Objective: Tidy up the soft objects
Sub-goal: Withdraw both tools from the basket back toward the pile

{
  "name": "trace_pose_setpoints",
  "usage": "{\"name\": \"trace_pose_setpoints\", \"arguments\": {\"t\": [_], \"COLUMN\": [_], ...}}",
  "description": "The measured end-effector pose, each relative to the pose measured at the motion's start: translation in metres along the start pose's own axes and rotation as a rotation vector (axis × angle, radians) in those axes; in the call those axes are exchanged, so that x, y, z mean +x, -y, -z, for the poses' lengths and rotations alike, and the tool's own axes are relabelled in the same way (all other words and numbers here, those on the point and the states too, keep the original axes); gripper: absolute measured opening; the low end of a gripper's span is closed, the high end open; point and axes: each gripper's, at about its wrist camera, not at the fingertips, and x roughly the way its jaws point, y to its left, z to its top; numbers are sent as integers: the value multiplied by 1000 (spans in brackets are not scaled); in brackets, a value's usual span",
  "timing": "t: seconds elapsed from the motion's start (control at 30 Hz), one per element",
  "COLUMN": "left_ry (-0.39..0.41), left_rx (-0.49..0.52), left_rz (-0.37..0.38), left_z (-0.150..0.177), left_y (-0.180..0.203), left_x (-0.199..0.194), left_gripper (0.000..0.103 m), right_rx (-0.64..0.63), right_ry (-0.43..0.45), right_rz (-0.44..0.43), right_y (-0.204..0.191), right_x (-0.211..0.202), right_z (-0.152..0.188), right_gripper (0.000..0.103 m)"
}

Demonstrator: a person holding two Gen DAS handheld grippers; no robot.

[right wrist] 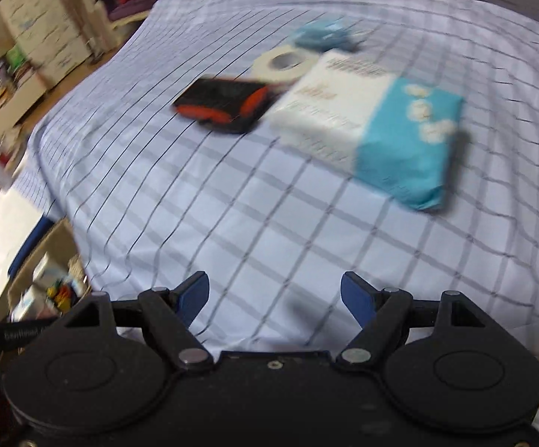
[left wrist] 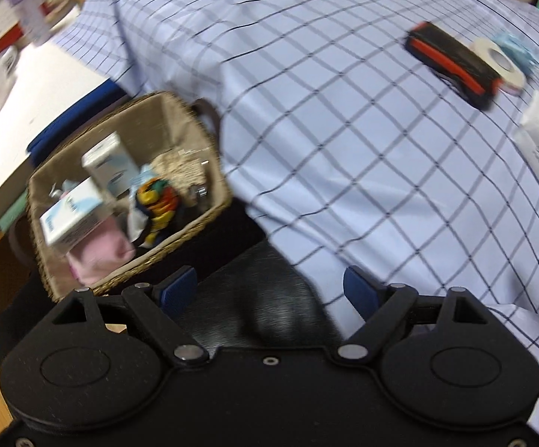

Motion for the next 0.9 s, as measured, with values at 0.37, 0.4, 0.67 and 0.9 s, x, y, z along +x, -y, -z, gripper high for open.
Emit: {"name": "trace_pose_setpoints", "arguments": {"t": [0.37, 0.4, 0.67, 0.9], "left_ry": [-2, -1, 2, 4], "left_rx": [134, 143, 192, 226], "left_rz": [28, 30, 45, 68], "left_z": [-10, -11, -29, -48], "left_y": [55, 59, 87, 110], "left_x": [6, 7, 16, 27], "left_gripper": [83, 83, 83, 83], "right_rx": [128, 138, 236, 294], "right_ry": [78, 85, 169, 196], "right_rz": [50, 53, 85, 105], "right_y": [53, 56, 88, 98], "right_x": [-12, -13, -24, -6], "right_z": [-31, -35, -71, -118], "right_gripper": [79, 79, 81, 83]}}
